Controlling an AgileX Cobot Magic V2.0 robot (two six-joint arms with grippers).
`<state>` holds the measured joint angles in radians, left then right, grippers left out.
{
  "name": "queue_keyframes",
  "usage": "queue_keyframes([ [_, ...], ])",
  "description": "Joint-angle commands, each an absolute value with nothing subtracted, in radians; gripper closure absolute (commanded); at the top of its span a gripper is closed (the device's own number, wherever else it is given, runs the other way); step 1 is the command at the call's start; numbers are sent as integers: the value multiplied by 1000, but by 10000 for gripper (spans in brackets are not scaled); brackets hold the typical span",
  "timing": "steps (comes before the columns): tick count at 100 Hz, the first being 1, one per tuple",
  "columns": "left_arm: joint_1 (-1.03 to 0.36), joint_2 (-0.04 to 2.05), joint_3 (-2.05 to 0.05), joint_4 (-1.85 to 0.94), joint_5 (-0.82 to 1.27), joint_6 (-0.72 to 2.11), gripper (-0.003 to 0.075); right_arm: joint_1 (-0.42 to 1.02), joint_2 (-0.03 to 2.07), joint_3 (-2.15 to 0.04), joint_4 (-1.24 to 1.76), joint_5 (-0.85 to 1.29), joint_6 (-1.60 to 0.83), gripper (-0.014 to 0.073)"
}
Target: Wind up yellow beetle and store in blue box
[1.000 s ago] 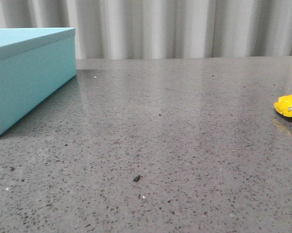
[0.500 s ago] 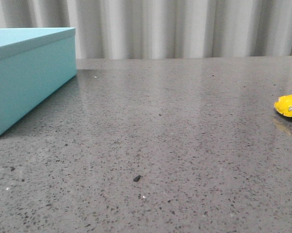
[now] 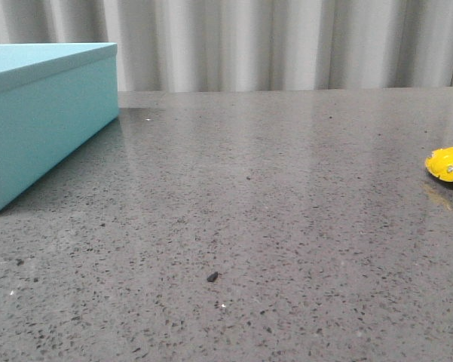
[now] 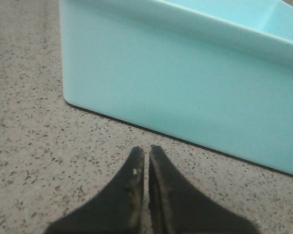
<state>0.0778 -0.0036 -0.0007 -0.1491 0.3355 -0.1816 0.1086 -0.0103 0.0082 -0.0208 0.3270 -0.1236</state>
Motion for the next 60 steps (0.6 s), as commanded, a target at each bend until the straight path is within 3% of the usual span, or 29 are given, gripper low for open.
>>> queue_keyframes([
  [1, 79, -36, 24, -161, 300, -192, 741, 100, -29, 28, -33, 317, -125, 646],
  [30, 79, -36, 24, -161, 300, -192, 741, 100, -29, 28, -33, 296, -125, 646],
  [60, 79, -36, 24, -134, 291, -190, 741, 100, -29, 28, -10, -65, -125, 646],
])
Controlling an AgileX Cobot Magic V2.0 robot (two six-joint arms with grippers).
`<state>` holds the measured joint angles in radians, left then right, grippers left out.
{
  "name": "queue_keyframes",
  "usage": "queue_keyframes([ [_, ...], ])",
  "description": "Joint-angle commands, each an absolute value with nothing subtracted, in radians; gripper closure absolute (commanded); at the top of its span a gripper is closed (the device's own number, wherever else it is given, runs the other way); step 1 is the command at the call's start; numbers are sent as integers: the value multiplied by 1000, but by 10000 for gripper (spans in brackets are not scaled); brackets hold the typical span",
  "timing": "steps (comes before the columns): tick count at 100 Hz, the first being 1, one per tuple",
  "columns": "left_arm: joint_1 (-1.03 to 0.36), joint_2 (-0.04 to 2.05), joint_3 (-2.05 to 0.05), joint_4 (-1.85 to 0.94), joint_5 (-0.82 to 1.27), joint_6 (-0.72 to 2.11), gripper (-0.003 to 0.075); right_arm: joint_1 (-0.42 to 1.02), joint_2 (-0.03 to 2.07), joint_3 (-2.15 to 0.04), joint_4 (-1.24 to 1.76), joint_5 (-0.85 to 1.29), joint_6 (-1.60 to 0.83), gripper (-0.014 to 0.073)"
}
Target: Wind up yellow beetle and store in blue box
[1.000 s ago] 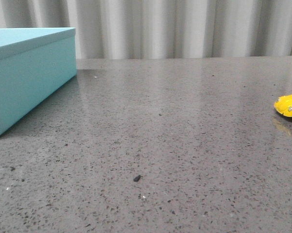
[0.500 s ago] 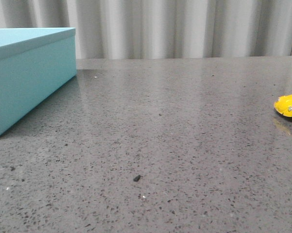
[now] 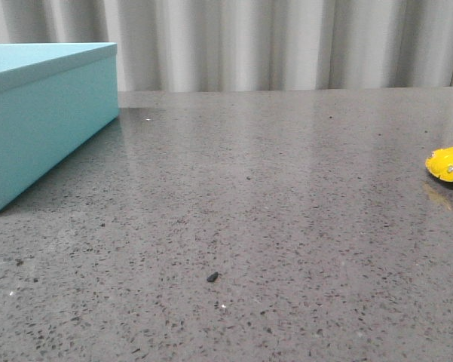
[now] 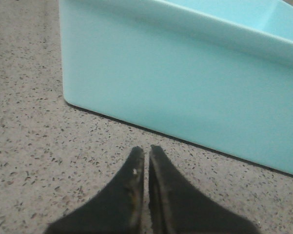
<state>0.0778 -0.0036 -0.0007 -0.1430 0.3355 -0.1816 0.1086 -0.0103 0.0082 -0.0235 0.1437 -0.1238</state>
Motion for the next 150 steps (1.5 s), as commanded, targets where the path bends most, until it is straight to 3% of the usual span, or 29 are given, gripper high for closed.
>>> queue_keyframes([
  [1, 79, -36, 24, -134, 287, -190, 741, 100, -29, 28, 0, -83, -125, 646],
  [16, 79, -36, 24, -197, 177, -193, 741, 100, -29, 28, 266, -222, -125, 646],
  [33, 79, -36, 24, -756, 69, -193, 741, 100, -29, 28, 373, -182, -125, 646],
  [69, 79, -36, 14, -832, -38, -193, 741, 100, -29, -48, 388, -152, -125, 646],
  [81, 79, -30, -56, -704, -35, -133, 741, 100, -21, -134, 367, -39, -125, 646],
  [106, 76, 153, -339, -318, 243, -41, 741, 100, 190, -390, 299, 234, -140, 645],
  [127, -2, 333, -501, -300, 314, 201, 741, 100, 512, -683, 179, 510, -140, 646],
  [150, -146, 410, -530, -301, 321, 223, 741, 100, 850, -983, 101, 904, -140, 645],
])
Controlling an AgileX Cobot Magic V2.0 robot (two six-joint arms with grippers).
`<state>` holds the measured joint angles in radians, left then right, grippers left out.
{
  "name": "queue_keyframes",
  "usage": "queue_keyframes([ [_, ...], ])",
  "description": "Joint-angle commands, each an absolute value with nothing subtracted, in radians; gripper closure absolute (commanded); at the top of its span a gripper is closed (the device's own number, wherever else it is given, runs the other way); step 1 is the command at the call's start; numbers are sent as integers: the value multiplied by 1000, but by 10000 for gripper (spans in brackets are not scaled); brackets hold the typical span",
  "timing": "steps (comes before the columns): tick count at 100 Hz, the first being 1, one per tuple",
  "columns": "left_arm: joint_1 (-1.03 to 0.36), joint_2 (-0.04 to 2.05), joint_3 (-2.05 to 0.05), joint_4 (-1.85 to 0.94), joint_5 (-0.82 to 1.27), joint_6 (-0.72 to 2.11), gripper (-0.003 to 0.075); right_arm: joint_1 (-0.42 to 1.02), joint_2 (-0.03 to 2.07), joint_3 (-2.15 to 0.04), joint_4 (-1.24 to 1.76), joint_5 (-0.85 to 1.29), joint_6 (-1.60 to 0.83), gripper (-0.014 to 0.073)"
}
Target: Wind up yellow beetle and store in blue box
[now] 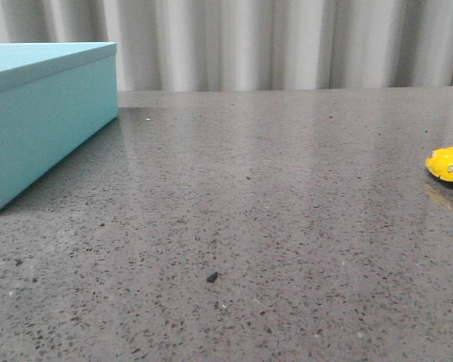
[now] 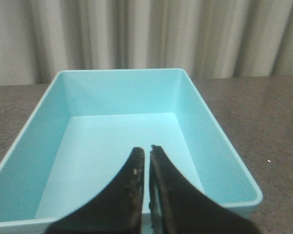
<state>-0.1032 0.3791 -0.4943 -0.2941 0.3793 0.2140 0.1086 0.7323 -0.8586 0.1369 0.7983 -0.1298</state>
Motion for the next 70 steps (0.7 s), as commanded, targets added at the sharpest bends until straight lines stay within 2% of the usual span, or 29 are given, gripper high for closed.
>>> queue_keyframes([
  [1, -153, 410, -530, -301, 321, 223, 741, 100, 859, -990, 97, 915, -140, 645],
  [13, -202, 429, -530, -303, 323, 223, 741, 100, 1003, -1085, 81, 1038, -140, 645],
  [30, -240, 432, -530, -307, 323, 223, 741, 100, 1148, -1145, 32, 1030, -140, 645],
  [70, -241, 432, -525, -313, 323, 223, 741, 100, 1248, -1156, 34, 982, -129, 645],
])
